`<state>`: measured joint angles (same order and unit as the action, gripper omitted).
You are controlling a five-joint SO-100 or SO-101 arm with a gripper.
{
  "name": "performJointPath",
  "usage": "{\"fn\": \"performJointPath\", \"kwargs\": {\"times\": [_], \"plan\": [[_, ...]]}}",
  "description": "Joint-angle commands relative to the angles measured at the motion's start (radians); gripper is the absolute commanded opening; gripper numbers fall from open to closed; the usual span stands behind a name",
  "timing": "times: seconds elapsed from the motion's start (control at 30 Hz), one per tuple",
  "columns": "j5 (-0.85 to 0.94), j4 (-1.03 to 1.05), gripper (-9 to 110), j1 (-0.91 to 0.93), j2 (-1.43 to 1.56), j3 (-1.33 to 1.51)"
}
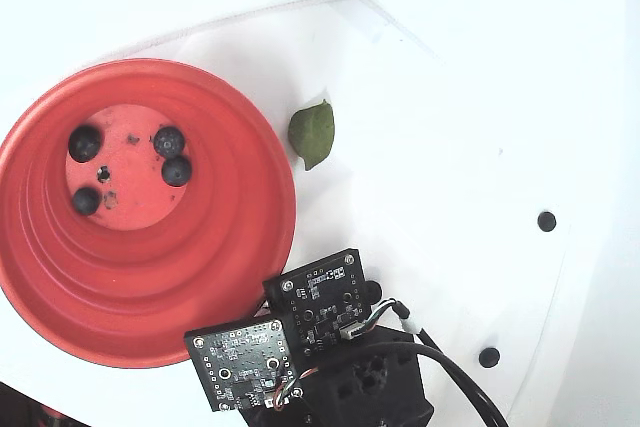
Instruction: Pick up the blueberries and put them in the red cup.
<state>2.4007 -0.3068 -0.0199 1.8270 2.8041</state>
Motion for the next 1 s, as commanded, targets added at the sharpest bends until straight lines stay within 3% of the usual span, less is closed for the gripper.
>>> {"fn": "performJointPath", "kwargs": {"times": [0.0, 0.97], "plan": [[0.008, -0.032, 15, -0.037, -0.046, 0.015], [-0.071, -0.133, 15, -0.063, -0.255, -0.005]]}}
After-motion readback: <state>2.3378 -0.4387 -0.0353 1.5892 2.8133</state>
